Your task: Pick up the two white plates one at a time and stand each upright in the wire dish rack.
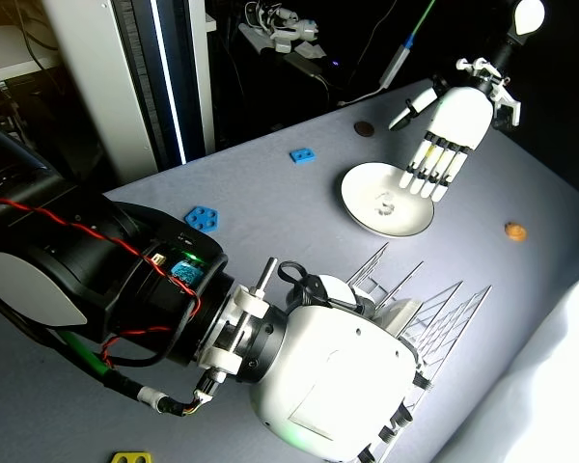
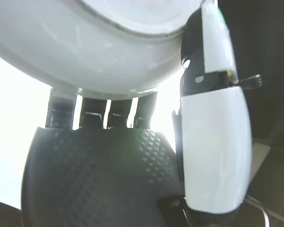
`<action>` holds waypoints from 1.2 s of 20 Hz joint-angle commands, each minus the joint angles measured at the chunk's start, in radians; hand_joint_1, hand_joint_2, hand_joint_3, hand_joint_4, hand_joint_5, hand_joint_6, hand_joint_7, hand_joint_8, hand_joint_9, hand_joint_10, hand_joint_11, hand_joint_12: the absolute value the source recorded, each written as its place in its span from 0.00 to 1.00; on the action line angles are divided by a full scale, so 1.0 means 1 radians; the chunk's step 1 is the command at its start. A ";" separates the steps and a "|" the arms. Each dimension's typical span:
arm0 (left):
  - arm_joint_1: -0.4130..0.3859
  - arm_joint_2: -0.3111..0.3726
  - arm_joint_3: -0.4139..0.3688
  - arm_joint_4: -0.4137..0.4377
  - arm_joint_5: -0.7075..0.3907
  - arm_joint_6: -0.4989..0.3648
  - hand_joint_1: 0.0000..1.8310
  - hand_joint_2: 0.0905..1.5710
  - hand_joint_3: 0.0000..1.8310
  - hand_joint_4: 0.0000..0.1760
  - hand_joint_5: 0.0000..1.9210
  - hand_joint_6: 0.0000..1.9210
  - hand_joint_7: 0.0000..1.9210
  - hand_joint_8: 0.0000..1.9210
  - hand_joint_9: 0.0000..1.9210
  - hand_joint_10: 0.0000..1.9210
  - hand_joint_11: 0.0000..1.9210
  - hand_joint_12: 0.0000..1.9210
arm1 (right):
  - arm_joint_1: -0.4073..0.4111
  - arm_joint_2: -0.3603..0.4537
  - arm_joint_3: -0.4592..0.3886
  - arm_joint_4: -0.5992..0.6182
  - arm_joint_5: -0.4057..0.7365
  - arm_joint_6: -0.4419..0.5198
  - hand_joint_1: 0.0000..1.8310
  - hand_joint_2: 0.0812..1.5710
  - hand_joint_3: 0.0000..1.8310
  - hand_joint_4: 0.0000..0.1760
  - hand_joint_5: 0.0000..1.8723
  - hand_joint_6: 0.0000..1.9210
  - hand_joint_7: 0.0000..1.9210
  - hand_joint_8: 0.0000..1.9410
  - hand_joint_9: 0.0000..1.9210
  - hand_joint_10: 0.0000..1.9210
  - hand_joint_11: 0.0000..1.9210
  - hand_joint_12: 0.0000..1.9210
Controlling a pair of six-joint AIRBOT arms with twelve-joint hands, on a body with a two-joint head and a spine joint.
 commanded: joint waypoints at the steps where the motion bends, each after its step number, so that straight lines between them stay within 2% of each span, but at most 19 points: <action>1: -0.010 0.001 0.002 -0.051 -0.025 -0.003 0.00 0.70 0.00 0.00 0.04 0.00 0.05 0.00 0.04 0.00 0.01 0.01 | -0.001 0.010 0.004 0.015 0.083 0.003 0.50 0.61 0.00 0.00 0.52 0.08 0.58 0.02 0.59 0.00 0.37 0.47; 2: -0.010 0.001 0.002 -0.051 -0.025 -0.003 0.00 0.70 0.00 0.00 0.05 0.00 0.05 0.00 0.05 0.00 0.02 0.02 | -0.003 0.010 0.004 0.015 0.083 0.002 0.46 0.59 0.00 0.00 0.52 0.02 0.57 0.00 0.57 0.00 0.35 0.46; 5: -0.010 0.001 0.002 -0.051 -0.025 -0.003 0.00 0.70 0.00 0.00 0.05 0.00 0.05 0.00 0.05 0.01 0.02 0.02 | 0.006 0.011 0.005 0.015 0.086 0.001 0.42 0.59 0.00 0.00 0.51 0.00 0.54 0.00 0.54 0.00 0.30 0.47; 6: -0.010 0.001 0.002 -0.051 -0.025 -0.003 0.00 0.70 0.00 0.00 0.04 0.00 0.04 0.00 0.04 0.00 0.01 0.02 | 0.017 0.013 0.005 0.015 0.086 0.002 0.67 0.67 0.00 0.00 0.58 0.46 0.57 0.29 0.59 0.00 0.35 0.49; 7: -0.010 0.001 0.002 -0.051 -0.025 -0.003 0.00 0.70 0.00 0.00 0.04 0.00 0.04 0.00 0.04 0.00 0.01 0.02 | 0.016 0.013 0.004 0.015 0.086 0.002 0.67 0.67 0.00 0.00 0.58 0.46 0.57 0.29 0.59 0.00 0.35 0.49; 8: -0.010 0.001 0.002 -0.051 -0.025 -0.003 0.00 0.70 0.00 0.00 0.04 0.00 0.04 0.00 0.04 0.00 0.01 0.02 | 0.009 0.012 0.004 0.015 0.086 0.002 0.67 0.67 0.00 0.00 0.57 0.48 0.57 0.35 0.61 0.01 0.37 0.50; 9: -0.010 0.001 0.002 -0.051 -0.025 -0.003 0.00 0.70 0.00 0.00 0.05 0.01 0.04 0.00 0.04 0.00 0.02 0.03 | 0.000 0.011 0.004 0.015 0.086 0.001 0.68 0.67 0.00 0.00 0.58 0.48 0.56 0.37 0.61 0.01 0.38 0.50; 10: -0.010 0.001 0.001 -0.051 -0.025 -0.003 0.00 0.70 0.00 0.00 0.05 0.00 0.04 0.00 0.04 0.00 0.01 0.02 | -0.008 0.008 0.004 0.015 0.086 0.000 0.64 0.68 0.00 0.00 0.55 0.47 0.57 0.17 0.61 0.00 0.37 0.51; 11: -0.010 0.001 0.001 -0.051 -0.025 -0.003 0.00 0.70 0.00 0.00 0.05 0.01 0.04 0.00 0.04 0.00 0.00 0.02 | -0.009 0.008 0.004 0.015 0.086 -0.001 0.63 0.67 0.00 0.00 0.56 0.45 0.60 0.07 0.60 0.00 0.37 0.51; 12: -0.010 0.001 0.001 -0.051 -0.025 -0.003 0.00 0.70 0.00 0.00 0.05 0.00 0.04 0.00 0.03 0.00 0.01 0.03 | -0.008 0.008 0.004 0.015 0.086 -0.001 0.52 0.64 0.00 0.00 0.54 0.20 0.58 0.02 0.57 0.00 0.33 0.50; 13: -0.010 0.001 0.001 -0.051 -0.025 -0.003 0.00 0.70 0.00 0.00 0.04 0.00 0.03 0.00 0.03 0.00 0.00 0.02 | -0.007 0.008 0.004 0.015 0.087 -0.001 0.48 0.61 0.00 0.00 0.56 0.08 0.57 0.01 0.57 0.00 0.33 0.50; 14: -0.010 0.001 0.001 -0.051 -0.025 -0.003 0.00 0.70 0.00 0.00 0.04 0.00 0.03 0.00 0.02 0.00 0.00 0.02 | -0.006 0.008 0.004 0.015 0.087 -0.001 0.42 0.60 0.00 0.00 0.53 0.03 0.54 0.00 0.54 0.00 0.30 0.50; 21: -0.010 0.001 0.001 -0.051 -0.025 -0.003 0.00 0.70 0.00 0.00 0.04 0.00 0.03 0.00 0.03 0.00 0.01 0.01 | 0.016 0.013 0.004 0.015 0.087 0.001 0.35 0.59 0.00 0.00 0.38 0.00 0.43 0.00 0.45 0.00 0.23 0.45; 24: -0.010 0.001 0.001 -0.051 -0.025 -0.003 0.00 0.70 0.00 0.00 0.03 0.00 0.03 0.00 0.03 0.00 0.01 0.00 | -0.004 0.010 0.003 0.015 0.087 0.001 0.32 0.58 0.00 0.00 0.37 0.00 0.43 0.00 0.45 0.00 0.22 0.45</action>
